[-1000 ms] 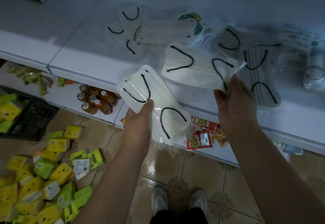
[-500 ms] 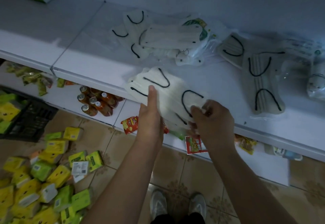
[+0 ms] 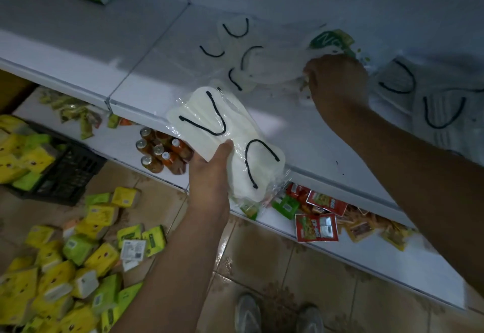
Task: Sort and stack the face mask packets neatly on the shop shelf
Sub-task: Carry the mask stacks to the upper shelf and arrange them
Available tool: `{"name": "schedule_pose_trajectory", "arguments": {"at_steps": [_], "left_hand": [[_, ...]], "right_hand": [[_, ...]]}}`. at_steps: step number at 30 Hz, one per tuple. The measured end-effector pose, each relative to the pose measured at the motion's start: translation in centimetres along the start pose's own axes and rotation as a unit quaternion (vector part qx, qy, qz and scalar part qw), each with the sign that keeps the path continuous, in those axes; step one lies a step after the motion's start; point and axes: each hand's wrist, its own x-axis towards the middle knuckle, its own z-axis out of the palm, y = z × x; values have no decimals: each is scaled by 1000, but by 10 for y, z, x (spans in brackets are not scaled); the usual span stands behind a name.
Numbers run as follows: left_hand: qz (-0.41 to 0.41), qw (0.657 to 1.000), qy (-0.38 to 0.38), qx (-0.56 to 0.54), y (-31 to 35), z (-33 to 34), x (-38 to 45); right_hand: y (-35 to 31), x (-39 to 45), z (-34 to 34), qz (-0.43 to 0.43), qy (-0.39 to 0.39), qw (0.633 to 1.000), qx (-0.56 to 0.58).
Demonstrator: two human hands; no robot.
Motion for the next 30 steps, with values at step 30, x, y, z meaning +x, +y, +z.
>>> {"name": "schedule_pose_trajectory", "arguments": {"at_steps": [30], "left_hand": [[13,998,40,-56,40,-54,42]], "right_hand": [[-118,29,-21,79,153,954,244]]}}
